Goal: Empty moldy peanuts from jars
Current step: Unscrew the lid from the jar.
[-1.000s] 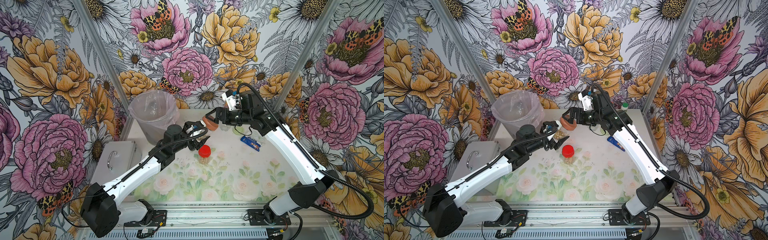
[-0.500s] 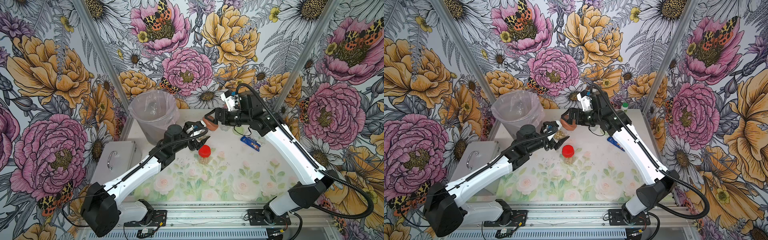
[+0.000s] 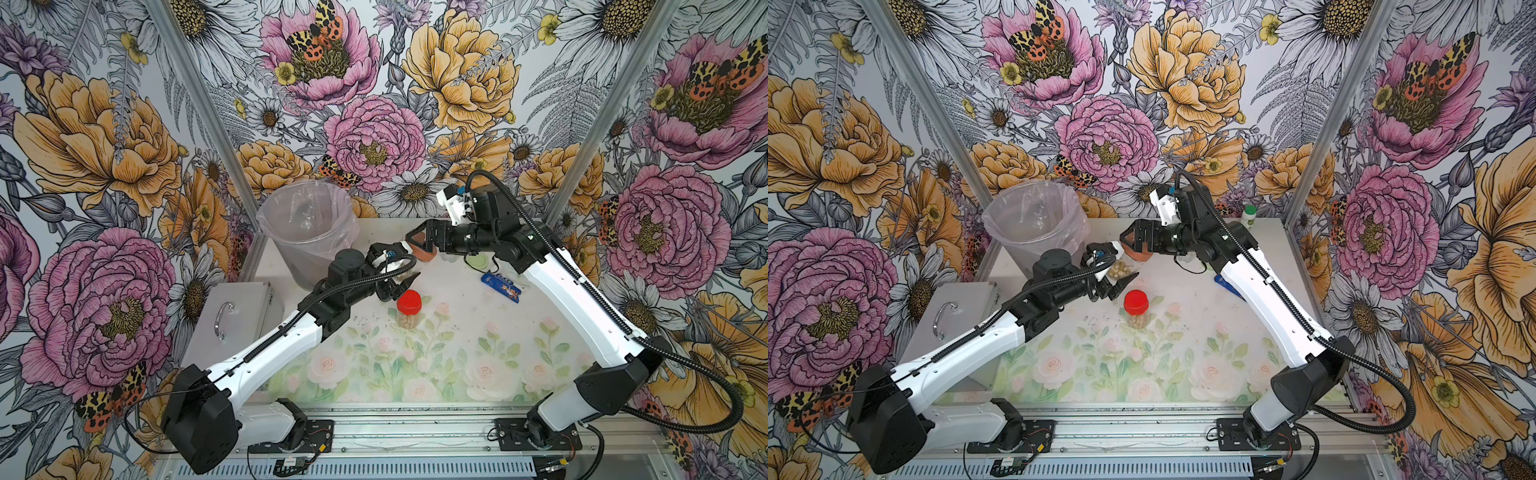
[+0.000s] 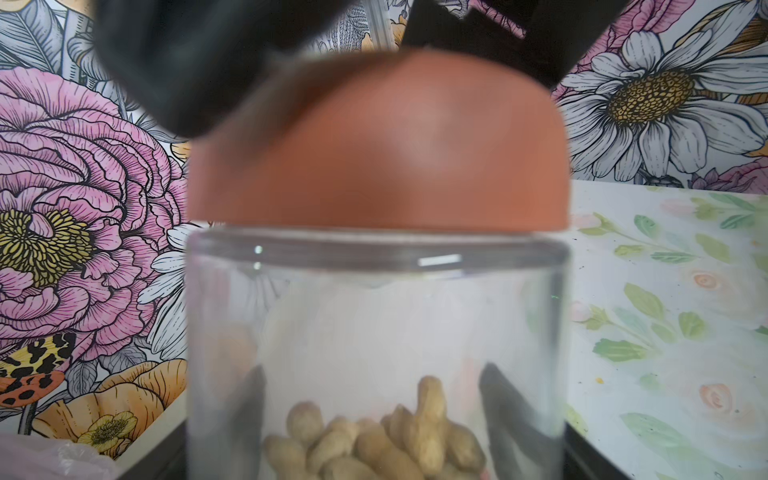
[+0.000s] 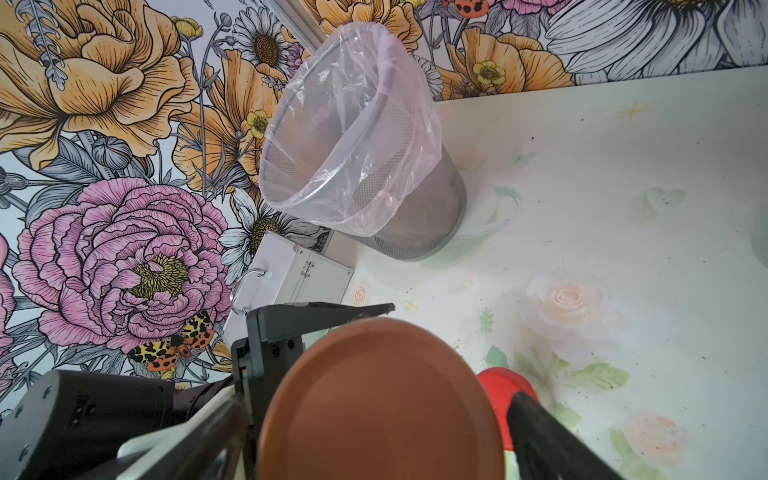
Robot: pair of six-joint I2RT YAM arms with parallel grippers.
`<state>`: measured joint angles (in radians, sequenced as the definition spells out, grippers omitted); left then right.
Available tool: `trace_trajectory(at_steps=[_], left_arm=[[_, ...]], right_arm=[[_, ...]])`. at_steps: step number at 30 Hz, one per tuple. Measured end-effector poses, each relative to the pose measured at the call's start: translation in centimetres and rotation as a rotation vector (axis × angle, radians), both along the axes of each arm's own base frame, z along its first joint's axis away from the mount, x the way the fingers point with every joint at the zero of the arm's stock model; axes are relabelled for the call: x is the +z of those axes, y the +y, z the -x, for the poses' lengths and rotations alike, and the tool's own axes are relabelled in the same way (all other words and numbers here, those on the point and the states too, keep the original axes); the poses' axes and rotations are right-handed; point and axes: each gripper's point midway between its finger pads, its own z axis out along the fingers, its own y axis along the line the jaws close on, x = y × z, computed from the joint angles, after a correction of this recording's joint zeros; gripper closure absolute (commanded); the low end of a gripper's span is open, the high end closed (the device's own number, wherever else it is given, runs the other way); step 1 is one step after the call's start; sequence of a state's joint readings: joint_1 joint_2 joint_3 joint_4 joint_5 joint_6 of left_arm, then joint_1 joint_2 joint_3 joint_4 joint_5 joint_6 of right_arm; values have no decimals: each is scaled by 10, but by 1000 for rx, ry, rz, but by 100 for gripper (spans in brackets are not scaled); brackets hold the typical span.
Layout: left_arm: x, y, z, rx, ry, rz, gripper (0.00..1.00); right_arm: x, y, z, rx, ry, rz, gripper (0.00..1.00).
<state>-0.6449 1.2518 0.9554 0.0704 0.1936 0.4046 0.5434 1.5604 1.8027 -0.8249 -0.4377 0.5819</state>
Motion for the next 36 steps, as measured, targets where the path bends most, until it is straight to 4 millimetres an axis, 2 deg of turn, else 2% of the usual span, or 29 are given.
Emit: trace_trajectory(at_steps=[19,23,30,36], left_arm=[[-7,1,1,-3,26,-15,84],[-6,3,3,-45,54,12,85],[-11,8,21,-172,166,77,85],[-17,3,35,-249,218,78,86]], right_arm=[[-11,6,0,61,-22,27,24],[-10,10,4,176,-98,29,30],[-11,20,23,447,-308,40,28],[-14,16,40,600,-425,70,28]])
